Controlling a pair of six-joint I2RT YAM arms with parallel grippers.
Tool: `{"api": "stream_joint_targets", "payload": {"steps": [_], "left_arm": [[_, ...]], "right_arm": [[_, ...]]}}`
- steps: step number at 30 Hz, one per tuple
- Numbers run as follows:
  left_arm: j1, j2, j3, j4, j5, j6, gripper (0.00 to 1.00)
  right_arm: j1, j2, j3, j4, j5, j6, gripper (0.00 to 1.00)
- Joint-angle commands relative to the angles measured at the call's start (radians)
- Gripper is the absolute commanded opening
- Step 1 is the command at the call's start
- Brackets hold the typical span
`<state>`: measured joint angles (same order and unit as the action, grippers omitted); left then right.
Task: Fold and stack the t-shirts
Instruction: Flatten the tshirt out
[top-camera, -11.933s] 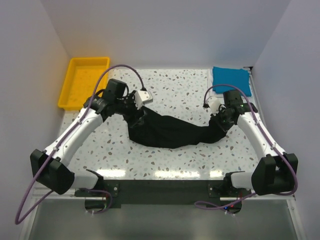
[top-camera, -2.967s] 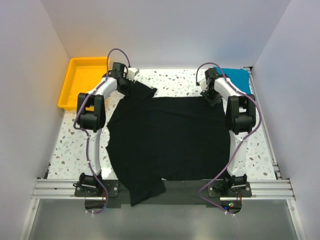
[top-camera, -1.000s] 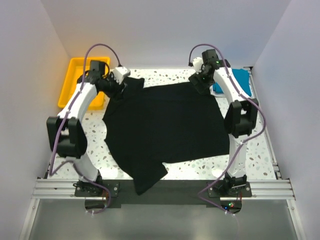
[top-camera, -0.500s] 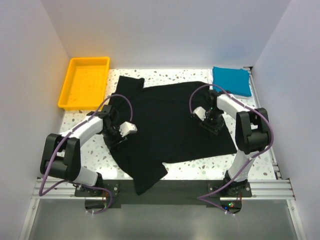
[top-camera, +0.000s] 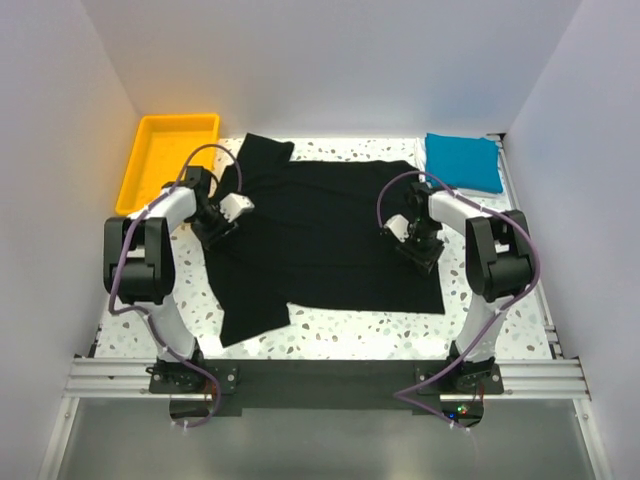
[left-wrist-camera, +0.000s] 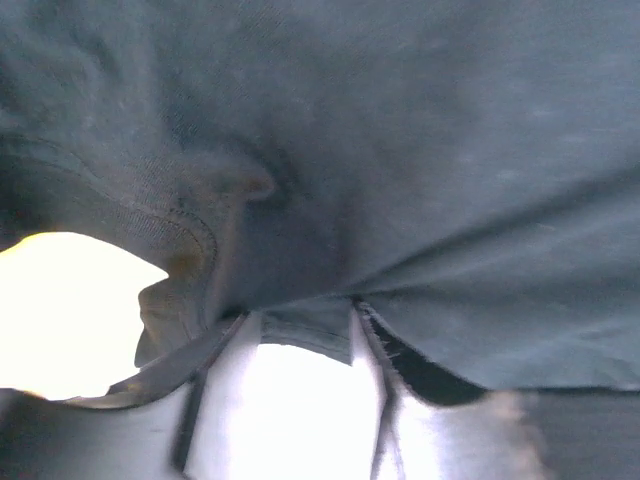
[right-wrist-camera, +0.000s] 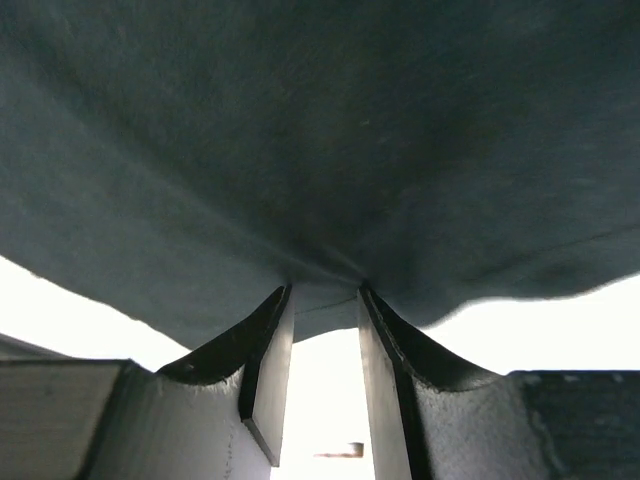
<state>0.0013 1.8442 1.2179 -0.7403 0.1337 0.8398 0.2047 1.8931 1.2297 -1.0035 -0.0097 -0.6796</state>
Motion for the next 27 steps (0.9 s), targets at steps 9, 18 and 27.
{"api": "stream_joint_targets", "payload": {"steps": [9,18,27], "left_arm": [[-0.010,-0.422,-0.165,-0.290,0.308,0.265,0.54],[-0.495,-0.593,-0.442,-0.145,0.184,-0.017,0.57],[-0.721,-0.461,-0.541,-0.090,0.098,-0.051,0.58]], "right_arm": [[0.021,-0.302,-0.070,-0.107,-0.108,-0.040,0.41],[0.048,-0.293,-0.185,-0.080,-0.088,-0.005,0.36],[0.045,-0.270,-0.210,-0.044,-0.030,-0.005,0.35]]}}
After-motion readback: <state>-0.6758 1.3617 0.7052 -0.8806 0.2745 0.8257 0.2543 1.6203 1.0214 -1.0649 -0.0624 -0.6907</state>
